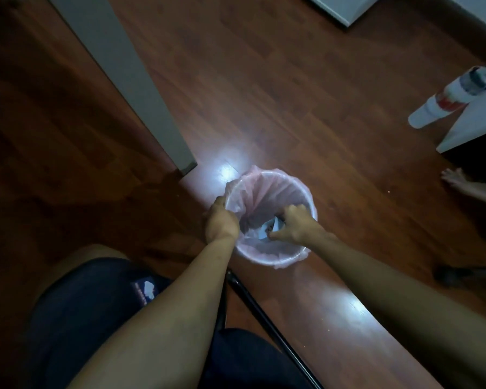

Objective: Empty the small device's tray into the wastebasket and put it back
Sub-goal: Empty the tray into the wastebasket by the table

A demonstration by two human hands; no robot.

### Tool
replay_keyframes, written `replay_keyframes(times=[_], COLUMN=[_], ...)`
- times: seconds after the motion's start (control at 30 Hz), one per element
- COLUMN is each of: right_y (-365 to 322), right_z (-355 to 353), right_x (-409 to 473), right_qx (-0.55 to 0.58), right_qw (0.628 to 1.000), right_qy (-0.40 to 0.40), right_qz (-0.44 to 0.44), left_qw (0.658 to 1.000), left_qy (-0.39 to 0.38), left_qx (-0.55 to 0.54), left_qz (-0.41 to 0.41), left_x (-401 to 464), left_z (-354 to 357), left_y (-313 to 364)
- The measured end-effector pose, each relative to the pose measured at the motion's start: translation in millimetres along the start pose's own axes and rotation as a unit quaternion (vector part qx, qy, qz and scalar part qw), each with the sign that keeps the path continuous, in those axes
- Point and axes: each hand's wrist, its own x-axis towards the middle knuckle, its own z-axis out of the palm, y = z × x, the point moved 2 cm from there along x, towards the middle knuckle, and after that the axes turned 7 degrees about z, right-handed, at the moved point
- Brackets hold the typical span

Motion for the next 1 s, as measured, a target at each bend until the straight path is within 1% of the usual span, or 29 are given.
replay_keyframes(times=[0.17, 0.33, 0.53, 0.77, 0.9, 1.0], right_y=[-21.5, -31.2, -32.5, -30.4, -31.7, -34.8], right_z=[7.2, 17.2, 21.3, 20.7, 15.4, 7.8], right_x=[19.6, 32.2, 36.7, 39.0, 38.2, 36.4], right_qx=[-0.040, -0.067, -0.050, -0.029, -0.015, -0.002], right_qw=[0.999, 0.998, 0.999, 0.999, 1.000, 1.000], right_qy=[0.017, 0.000, 0.002, 0.015, 0.019, 0.022], right_qz=[-0.011, -0.005, 0.001, 0.018, 0.018, 0.022], left_qw=[1.000, 1.000, 0.998, 0.999, 1.000, 1.000], left_qy=[0.001, 0.008, 0.030, 0.027, 0.020, 0.003], left_qx=[0.002, -0.010, -0.047, 0.003, 0.004, 0.000], left_qz=[0.016, 0.009, 0.003, 0.020, 0.020, 0.005], left_x=[8.2, 13.3, 13.3, 13.2, 12.8, 12.6], left_z=[-0.2, 0.6, 2.1, 4.2, 4.4, 2.3], left_y=[-1.1, -4.3, -4.0, -4.6, -5.3, -5.8])
